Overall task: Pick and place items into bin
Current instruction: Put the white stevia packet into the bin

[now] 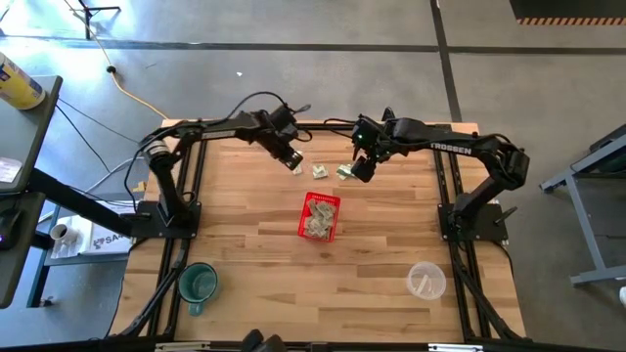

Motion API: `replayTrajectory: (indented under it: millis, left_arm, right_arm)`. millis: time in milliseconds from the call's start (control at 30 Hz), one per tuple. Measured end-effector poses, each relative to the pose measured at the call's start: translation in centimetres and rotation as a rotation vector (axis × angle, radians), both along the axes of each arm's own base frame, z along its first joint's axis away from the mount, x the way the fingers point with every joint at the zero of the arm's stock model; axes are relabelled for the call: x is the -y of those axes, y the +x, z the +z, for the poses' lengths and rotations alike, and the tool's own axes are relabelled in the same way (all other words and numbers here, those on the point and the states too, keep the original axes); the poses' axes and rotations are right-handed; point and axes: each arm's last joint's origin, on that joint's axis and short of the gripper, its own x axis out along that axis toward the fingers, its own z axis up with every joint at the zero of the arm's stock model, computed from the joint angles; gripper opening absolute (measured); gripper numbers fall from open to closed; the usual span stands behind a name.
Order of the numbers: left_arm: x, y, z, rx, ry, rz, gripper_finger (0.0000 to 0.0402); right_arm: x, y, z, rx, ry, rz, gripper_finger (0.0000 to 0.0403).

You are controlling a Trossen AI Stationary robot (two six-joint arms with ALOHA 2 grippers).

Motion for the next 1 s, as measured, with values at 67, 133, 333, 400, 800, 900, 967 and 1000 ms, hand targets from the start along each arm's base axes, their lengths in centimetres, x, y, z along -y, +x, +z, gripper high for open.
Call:
replayTrajectory:
  millis: [67,133,333,400,800,900,967,1000]
  left_arm:
    - [0.3,-0.2,1.3,0.056,-0.009,-0.014,0.0028]
    - [0.5,-0.1,2.1,0.126,-0.045,-0.025,0.0025]
    - [4.3,1.7,3.3,0.282,-0.283,-0.234,0.0026]
    - [6.6,2.5,3.2,0.267,-0.303,-0.32,0.0035]
    - [15.8,6.6,1.3,0.134,-0.084,-0.332,0.0068]
    - [16.4,6.7,1.4,0.141,-0.105,-0.301,0.0107]
    - [16.5,6.4,1.9,0.143,-0.117,-0.284,0.0135]
    - [16.4,6.3,2.3,0.155,-0.116,-0.28,0.0149]
  right_arm:
    - [0.0,0.0,0.0,-0.001,-0.002,0.007,0.0224]
    - [0.0,0.0,0.0,-0.002,-0.002,0.017,0.0224]
    - [-0.3,-0.1,-0.1,0.001,0.074,0.067,0.0224]
    - [-0.4,-0.2,-0.2,-0.015,0.081,0.07,0.0224]
    - [-1.1,-0.7,-0.3,-0.121,0.048,0.106,0.0228]
    - [-1.5,-0.6,-0.4,-0.119,0.083,0.155,0.0229]
    - [-1.8,-0.4,-0.3,-0.088,0.115,0.21,0.0229]
    - [-1.8,-0.1,-0.3,-0.069,0.118,0.239,0.0229]
